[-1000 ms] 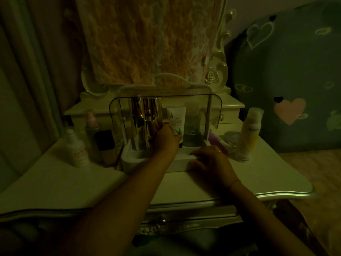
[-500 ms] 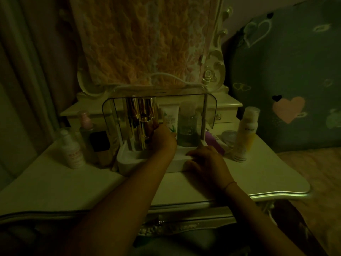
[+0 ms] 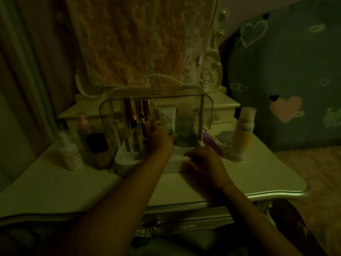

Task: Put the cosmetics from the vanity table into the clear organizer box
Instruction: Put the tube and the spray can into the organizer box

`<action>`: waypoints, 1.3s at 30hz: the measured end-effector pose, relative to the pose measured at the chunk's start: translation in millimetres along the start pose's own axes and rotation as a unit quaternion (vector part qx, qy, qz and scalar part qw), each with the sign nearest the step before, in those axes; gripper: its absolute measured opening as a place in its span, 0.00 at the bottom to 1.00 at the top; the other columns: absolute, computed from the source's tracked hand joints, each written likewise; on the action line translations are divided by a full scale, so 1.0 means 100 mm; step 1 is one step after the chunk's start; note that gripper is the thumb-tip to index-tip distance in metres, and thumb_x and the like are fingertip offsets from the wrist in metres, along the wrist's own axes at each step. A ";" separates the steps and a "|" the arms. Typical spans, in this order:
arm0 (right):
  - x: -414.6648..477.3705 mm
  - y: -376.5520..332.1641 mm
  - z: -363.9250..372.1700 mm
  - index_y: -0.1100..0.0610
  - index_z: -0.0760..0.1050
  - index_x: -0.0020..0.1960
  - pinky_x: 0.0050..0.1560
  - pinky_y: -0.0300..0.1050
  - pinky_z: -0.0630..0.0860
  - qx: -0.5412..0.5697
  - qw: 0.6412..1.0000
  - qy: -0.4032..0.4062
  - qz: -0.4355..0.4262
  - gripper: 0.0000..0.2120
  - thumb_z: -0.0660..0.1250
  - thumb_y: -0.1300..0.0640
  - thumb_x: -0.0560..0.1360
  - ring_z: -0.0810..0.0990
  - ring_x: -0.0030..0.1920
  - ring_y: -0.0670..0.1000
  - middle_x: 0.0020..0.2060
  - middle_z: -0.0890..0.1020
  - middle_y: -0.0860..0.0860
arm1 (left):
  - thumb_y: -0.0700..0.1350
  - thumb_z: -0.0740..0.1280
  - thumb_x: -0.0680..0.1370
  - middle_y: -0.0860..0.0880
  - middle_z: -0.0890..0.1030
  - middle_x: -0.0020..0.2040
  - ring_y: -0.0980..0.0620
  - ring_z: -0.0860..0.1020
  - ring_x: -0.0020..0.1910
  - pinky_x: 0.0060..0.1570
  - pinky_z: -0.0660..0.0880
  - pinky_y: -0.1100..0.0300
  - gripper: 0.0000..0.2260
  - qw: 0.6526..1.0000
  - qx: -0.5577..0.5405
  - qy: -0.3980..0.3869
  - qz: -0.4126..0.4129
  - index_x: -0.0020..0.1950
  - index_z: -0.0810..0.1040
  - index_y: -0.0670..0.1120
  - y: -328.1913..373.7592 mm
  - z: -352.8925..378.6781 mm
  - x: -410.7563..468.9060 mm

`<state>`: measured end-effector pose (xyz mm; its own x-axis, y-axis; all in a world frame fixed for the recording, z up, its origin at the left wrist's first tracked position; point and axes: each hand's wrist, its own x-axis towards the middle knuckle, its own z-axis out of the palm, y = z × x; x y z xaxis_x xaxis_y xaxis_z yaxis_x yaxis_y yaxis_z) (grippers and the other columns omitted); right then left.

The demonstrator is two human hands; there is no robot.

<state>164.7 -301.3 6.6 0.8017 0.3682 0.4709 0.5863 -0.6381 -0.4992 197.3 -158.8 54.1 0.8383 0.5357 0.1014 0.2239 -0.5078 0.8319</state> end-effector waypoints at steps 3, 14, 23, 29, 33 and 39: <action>-0.01 -0.01 -0.01 0.52 0.78 0.55 0.52 0.37 0.64 0.007 1.000 0.001 0.002 0.11 0.67 0.55 0.73 0.72 0.55 0.49 0.51 0.81 0.50 | 0.44 0.69 0.74 0.40 0.75 0.62 0.40 0.73 0.62 0.57 0.72 0.49 0.19 1.000 -0.008 -0.007 0.003 0.62 0.71 0.39 0.00 -0.03 -0.04; -0.19 -0.08 -0.21 0.58 0.78 0.51 0.55 0.42 0.72 0.111 0.983 0.144 -0.002 0.11 0.71 0.63 0.69 0.77 0.52 0.52 0.49 0.81 0.53 | 0.48 0.70 0.72 0.47 0.76 0.60 0.49 0.75 0.57 0.54 0.75 0.53 0.22 0.985 -0.101 -0.030 0.139 0.64 0.70 0.46 -0.17 -0.16 -0.38; -0.37 0.39 -0.50 0.58 0.69 0.55 0.50 0.52 0.74 0.120 0.913 0.327 0.213 0.23 0.75 0.56 0.65 0.74 0.51 0.56 0.50 0.74 0.57 | 0.48 0.71 0.71 0.58 0.77 0.52 0.68 0.74 0.46 0.43 0.71 0.73 0.18 0.943 -0.166 -0.149 0.245 0.59 0.75 0.51 -0.05 0.34 -0.91; -0.15 0.63 -0.64 0.61 0.64 0.67 0.55 0.46 0.72 0.242 0.922 0.201 0.226 0.30 0.71 0.64 0.69 0.74 0.58 0.54 0.62 0.73 0.60 | 0.45 0.66 0.75 0.44 0.70 0.69 0.47 0.70 0.66 0.61 0.72 0.52 0.26 0.933 -0.188 -0.271 0.142 0.71 0.62 0.49 0.25 0.76 -0.91; -0.16 0.64 -0.63 0.62 0.69 0.63 0.54 0.45 0.72 0.218 0.936 0.183 0.208 0.22 0.69 0.64 0.70 0.77 0.55 0.57 0.57 0.78 0.61 | 0.47 0.65 0.76 0.44 0.70 0.69 0.46 0.70 0.66 0.64 0.70 0.50 0.26 0.933 -0.173 -0.284 0.134 0.72 0.60 0.48 0.32 0.87 -0.89; -0.36 0.43 -0.60 0.60 0.72 0.59 0.49 0.39 0.73 0.222 0.941 0.178 0.182 0.18 0.69 0.64 0.70 0.78 0.50 0.52 0.52 0.80 0.56 | 0.47 0.63 0.77 0.46 0.74 0.65 0.48 0.73 0.62 0.60 0.74 0.50 0.21 0.929 -0.201 -0.262 0.166 0.69 0.65 0.50 0.14 0.72 -1.08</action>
<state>153.6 -382.5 12.2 0.9154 -0.1197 0.3843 0.3349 -0.3034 -0.8921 146.2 -272.5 15.8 0.9784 -0.0622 0.1974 -0.2066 -0.2360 0.9495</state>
